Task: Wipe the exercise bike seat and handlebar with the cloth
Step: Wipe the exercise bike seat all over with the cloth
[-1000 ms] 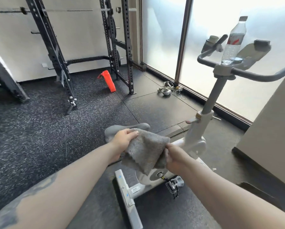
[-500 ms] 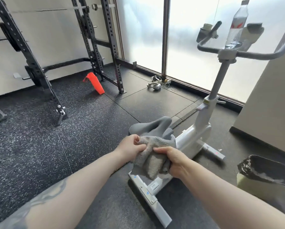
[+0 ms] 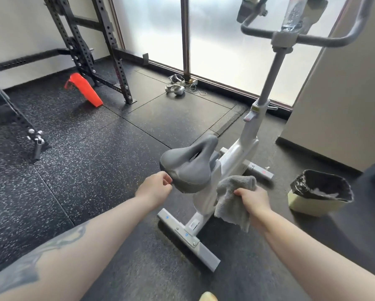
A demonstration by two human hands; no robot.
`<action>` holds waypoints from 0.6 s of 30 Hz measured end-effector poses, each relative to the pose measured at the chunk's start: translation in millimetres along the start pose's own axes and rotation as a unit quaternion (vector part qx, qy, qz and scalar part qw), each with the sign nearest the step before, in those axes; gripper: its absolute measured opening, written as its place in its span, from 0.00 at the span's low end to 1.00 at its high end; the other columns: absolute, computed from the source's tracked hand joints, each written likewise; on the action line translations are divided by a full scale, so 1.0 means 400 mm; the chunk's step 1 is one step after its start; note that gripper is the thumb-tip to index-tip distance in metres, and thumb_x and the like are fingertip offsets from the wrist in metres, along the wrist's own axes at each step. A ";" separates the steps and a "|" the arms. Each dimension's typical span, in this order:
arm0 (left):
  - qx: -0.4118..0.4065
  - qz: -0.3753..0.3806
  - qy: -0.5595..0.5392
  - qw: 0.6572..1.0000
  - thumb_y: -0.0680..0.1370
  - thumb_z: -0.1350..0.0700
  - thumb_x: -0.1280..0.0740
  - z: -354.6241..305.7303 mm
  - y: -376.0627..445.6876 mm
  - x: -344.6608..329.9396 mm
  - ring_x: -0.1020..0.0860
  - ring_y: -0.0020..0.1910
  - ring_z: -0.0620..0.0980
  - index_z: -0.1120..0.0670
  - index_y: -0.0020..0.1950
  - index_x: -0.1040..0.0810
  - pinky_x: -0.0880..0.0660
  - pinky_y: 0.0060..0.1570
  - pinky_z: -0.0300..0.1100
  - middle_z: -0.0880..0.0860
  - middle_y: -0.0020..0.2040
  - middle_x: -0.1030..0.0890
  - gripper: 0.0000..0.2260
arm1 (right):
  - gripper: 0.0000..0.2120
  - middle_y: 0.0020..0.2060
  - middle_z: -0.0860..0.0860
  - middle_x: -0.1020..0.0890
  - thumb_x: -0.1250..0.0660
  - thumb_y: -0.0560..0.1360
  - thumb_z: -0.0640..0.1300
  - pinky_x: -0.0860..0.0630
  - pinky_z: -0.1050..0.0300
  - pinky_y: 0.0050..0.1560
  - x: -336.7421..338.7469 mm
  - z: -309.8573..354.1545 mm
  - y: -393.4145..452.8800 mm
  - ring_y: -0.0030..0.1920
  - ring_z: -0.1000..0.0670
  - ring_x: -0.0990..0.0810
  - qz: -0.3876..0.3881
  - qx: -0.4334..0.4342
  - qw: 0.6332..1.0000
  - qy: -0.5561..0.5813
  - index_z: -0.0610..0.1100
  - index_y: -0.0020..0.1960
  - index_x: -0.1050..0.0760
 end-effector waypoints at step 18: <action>-0.250 -0.011 0.029 0.968 0.77 0.59 0.37 -0.089 0.166 -0.151 0.39 0.74 0.50 0.53 0.70 0.31 0.43 0.72 0.50 0.51 0.73 0.33 0.21 | 0.33 0.66 0.46 0.28 0.35 0.66 0.27 0.33 0.55 0.66 -0.306 0.004 -0.043 0.63 0.45 0.30 -0.099 0.280 0.929 -0.221 0.46 0.69 0.29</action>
Point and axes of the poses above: each hand's wrist, its own y-axis towards the middle knuckle, its own x-axis out of the back of the hand, z = x × y, the point moved 9 cm from there along y, towards the middle knuckle
